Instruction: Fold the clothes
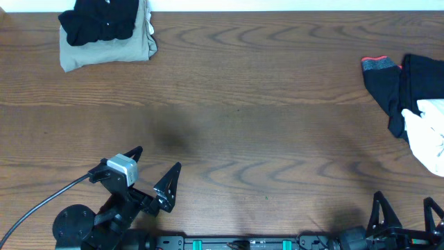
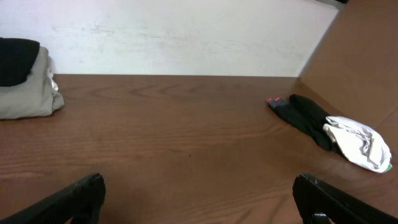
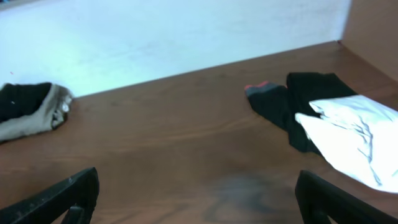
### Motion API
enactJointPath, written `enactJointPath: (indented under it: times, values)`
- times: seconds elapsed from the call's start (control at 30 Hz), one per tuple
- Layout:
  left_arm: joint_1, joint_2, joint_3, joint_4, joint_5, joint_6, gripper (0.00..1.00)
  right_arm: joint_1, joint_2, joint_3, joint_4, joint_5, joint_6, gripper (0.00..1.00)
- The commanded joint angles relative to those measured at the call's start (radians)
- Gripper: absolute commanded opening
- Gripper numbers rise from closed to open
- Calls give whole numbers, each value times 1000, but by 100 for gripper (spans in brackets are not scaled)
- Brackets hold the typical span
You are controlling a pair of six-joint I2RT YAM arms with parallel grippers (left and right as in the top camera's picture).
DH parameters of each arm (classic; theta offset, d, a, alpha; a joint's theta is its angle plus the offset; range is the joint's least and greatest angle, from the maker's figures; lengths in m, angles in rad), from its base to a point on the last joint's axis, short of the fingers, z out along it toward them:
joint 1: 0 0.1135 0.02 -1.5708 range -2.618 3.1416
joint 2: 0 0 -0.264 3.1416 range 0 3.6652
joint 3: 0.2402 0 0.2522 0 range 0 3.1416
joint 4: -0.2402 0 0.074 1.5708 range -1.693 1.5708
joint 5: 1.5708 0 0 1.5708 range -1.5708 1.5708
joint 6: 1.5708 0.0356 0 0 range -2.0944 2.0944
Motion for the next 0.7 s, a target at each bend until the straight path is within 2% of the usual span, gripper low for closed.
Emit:
enactJointPath:
  times: [0.0,0.2,0.67]
  values:
    - [-4,-8,5,8,14,-9,98,-5,-3,3,-16,28,0,99]
    - [-4,-8,5,8,14,-9,98,-5,-3,3,-71,28,0,99]
    - [-4,-8,5,8,14,-9,98,-5,-3,3,-60,24,3,99]
